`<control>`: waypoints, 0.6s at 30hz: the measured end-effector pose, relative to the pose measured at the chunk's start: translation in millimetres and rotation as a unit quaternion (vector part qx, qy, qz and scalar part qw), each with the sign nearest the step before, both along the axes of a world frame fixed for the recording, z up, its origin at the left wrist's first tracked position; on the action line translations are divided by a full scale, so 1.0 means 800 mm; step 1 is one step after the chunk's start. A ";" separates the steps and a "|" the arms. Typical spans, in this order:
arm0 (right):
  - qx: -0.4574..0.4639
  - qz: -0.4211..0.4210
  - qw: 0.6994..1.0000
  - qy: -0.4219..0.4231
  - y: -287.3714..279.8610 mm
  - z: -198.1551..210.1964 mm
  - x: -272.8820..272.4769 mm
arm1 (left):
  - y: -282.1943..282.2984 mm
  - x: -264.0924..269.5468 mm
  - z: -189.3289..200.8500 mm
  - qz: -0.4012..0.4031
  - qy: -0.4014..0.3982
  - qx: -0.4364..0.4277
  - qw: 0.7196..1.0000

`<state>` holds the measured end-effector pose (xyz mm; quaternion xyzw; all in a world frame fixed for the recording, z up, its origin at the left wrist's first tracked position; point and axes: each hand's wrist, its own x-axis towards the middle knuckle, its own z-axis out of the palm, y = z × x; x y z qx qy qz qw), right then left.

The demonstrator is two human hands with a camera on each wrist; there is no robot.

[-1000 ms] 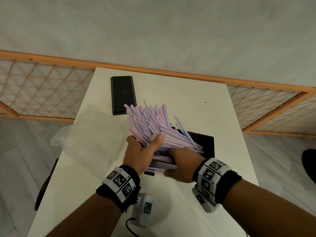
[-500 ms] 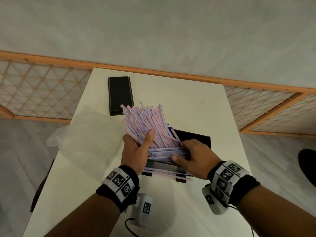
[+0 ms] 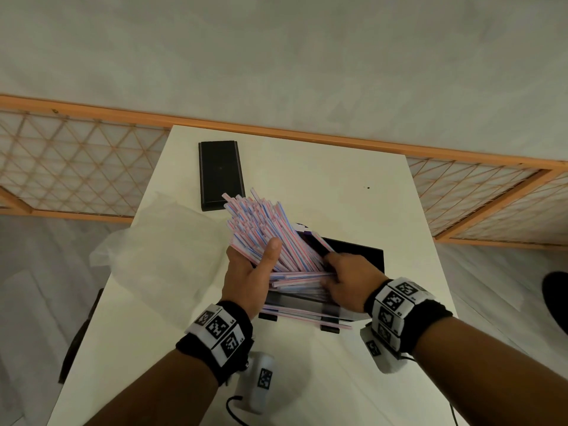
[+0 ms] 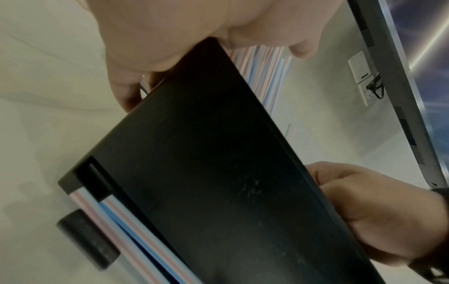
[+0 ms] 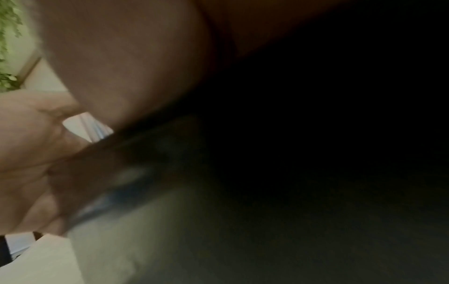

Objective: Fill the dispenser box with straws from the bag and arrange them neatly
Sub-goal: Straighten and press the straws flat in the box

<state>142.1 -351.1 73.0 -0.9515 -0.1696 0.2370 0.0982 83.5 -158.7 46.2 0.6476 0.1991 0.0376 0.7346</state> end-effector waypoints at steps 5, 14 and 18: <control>-0.003 -0.058 0.997 -0.047 0.000 0.025 0.010 | 0.005 0.000 -0.004 -0.004 0.005 -0.001 1.000; -0.073 0.022 0.996 -0.039 0.010 0.044 0.004 | 0.006 0.003 -0.005 0.003 -0.010 0.017 1.000; -0.092 0.057 0.993 -0.051 0.008 0.054 0.014 | 0.008 0.005 0.019 0.067 -0.027 0.017 0.997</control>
